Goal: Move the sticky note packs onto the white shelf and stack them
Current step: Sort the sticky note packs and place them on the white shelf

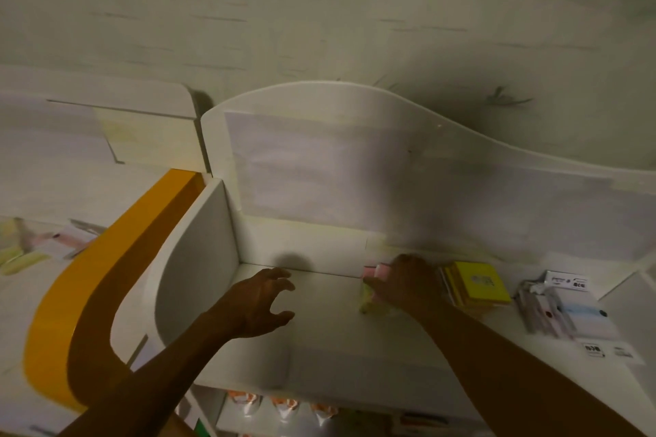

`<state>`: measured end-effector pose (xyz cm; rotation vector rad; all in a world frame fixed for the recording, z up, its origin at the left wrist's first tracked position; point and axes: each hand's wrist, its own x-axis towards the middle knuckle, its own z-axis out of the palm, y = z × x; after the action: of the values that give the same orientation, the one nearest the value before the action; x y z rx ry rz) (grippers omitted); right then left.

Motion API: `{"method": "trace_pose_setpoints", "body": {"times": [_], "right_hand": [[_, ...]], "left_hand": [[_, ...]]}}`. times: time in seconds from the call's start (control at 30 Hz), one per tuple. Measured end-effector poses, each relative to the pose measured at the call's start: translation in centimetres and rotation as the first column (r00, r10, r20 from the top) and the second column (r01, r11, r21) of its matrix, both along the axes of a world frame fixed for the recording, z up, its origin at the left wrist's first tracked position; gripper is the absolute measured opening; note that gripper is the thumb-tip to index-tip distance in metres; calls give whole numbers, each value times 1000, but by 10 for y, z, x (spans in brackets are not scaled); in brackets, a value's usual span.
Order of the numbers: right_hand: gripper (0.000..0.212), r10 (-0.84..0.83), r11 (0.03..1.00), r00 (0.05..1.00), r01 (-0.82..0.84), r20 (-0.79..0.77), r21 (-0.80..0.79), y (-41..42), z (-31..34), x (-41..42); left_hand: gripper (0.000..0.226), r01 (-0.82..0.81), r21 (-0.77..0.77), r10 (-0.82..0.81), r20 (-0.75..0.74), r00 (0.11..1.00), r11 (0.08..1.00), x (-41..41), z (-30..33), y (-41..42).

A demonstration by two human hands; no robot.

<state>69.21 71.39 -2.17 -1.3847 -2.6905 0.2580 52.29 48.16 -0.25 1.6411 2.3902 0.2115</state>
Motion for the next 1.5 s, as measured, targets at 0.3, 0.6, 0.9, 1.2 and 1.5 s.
{"method": "trace_pose_setpoints", "body": {"times": [0.3, 0.6, 0.9, 1.2, 1.5], "right_hand": [[89, 393, 920, 870, -376, 298, -113, -1, 22, 15], [68, 342, 938, 927, -327, 155, -115, 3, 28, 27], [62, 104, 994, 995, -104, 3, -44, -10, 22, 15], [65, 86, 996, 994, -84, 69, -28, -24, 28, 4], [35, 289, 956, 948, -278, 131, -93, -22, 64, 6]], "left_hand": [[67, 56, -55, -63, -137, 989, 997, 2, 24, 19], [68, 59, -113, -79, -178, 981, 992, 8, 44, 30], [72, 61, -132, -85, -182, 980, 989, 11, 53, 33], [73, 73, -121, -93, -168, 981, 990, 15, 55, 31], [77, 41, -62, -51, -156, 987, 997, 9, 63, 28]]}}
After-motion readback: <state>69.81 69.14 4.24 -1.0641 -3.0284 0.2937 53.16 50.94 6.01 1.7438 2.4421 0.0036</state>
